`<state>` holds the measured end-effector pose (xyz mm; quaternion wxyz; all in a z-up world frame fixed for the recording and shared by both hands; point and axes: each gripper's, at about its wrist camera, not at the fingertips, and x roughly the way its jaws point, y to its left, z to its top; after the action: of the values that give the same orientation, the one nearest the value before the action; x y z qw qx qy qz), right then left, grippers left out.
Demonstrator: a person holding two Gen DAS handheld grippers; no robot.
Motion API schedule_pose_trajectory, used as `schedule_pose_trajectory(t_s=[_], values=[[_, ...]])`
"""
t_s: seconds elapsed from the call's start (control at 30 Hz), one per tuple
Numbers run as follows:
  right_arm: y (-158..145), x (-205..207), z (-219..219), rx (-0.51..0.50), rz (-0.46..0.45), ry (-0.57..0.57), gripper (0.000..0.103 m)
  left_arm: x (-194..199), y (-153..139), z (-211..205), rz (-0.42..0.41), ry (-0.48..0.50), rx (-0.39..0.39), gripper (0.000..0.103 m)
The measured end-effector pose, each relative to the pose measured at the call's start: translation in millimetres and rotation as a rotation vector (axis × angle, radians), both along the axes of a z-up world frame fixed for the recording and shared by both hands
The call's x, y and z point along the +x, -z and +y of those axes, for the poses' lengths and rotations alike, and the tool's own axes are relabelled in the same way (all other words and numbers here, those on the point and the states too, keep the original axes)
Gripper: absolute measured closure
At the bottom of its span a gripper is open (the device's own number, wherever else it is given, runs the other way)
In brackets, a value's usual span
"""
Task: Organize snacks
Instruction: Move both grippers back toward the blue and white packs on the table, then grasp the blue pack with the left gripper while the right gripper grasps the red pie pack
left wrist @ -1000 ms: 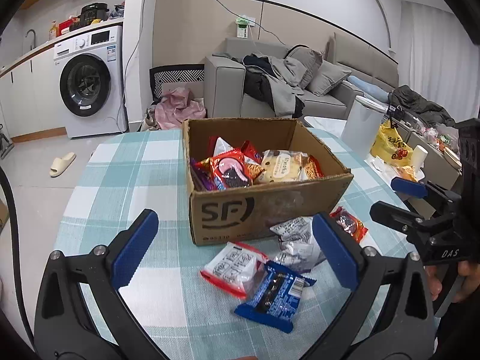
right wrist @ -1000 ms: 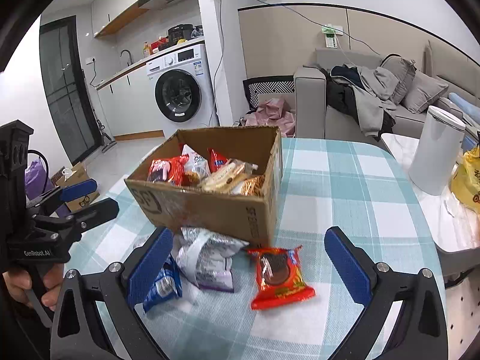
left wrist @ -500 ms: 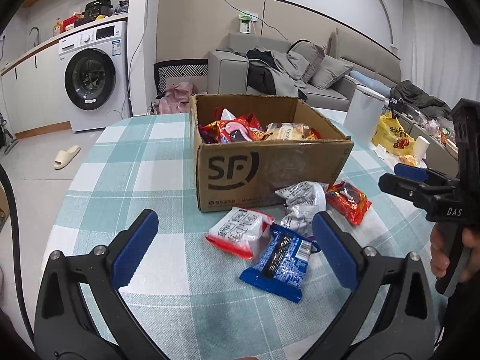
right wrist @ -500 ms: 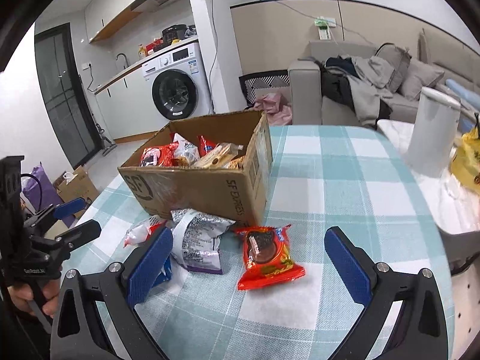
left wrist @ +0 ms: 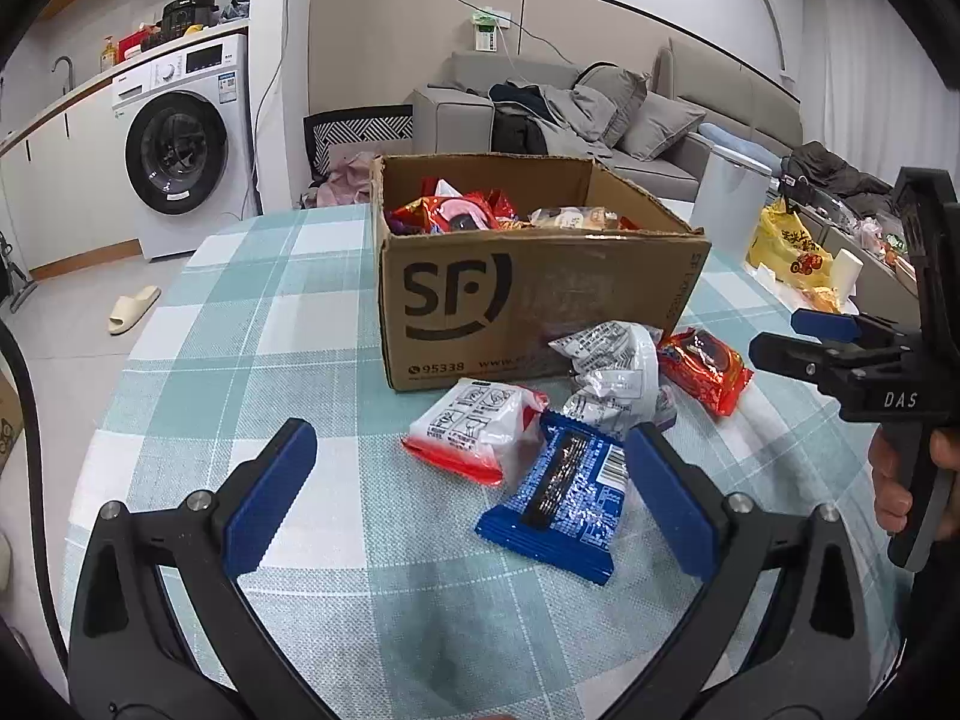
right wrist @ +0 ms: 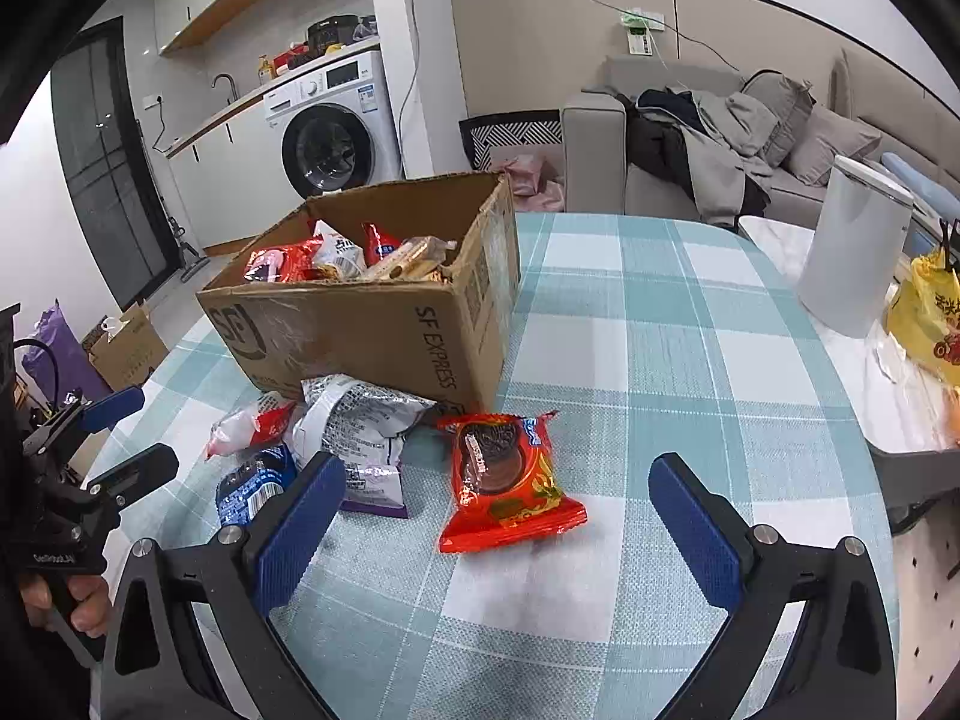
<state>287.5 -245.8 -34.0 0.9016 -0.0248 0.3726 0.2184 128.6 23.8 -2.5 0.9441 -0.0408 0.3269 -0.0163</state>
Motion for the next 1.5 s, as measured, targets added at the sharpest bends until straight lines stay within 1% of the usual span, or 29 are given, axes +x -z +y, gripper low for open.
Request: schedule_pose_trajectory(t_s=[0.2,0.33,0.47,0.63,0.9,1.0,1.03,1.1,1.17,1.27,1.33,1.5], values=[[9,8,-5,0.008,0.052,0.024,0.000,2,7,-7,0.027,0.029,0.004,0.001],[14,11,-6,0.013,0.072,0.009,0.000,4,12,-10,0.047,0.053,-0.008,0.001],[22,11,0,-0.019,0.077,-0.014,0.000,5,16,-13,0.062,0.068,-0.016,0.001],[32,16,1,-0.019,0.111,-0.021,0.001,7,21,-20,0.076,0.096,0.004,0.001],[45,25,-2,-0.025,0.148,-0.001,0.001,7,26,-26,0.092,0.154,-0.027,0.002],[46,26,-3,-0.022,0.150,-0.004,0.001,6,27,-30,0.096,0.185,-0.026,0.006],[46,26,-4,-0.018,0.151,-0.006,0.001,5,26,-31,0.095,0.196,-0.030,0.009],[45,25,-4,-0.014,0.149,-0.010,0.001,4,26,-32,0.098,0.221,-0.046,0.015],[44,24,-3,-0.015,0.145,-0.014,0.001,2,27,-33,0.103,0.234,-0.062,0.026],[44,23,-2,-0.015,0.145,-0.023,0.001,4,30,-34,0.124,0.254,-0.078,0.034],[44,23,-2,-0.015,0.146,-0.024,0.001,5,33,-36,0.136,0.258,-0.074,0.036],[45,24,-3,-0.013,0.149,-0.022,0.001,9,37,-40,0.155,0.259,-0.062,0.037]])
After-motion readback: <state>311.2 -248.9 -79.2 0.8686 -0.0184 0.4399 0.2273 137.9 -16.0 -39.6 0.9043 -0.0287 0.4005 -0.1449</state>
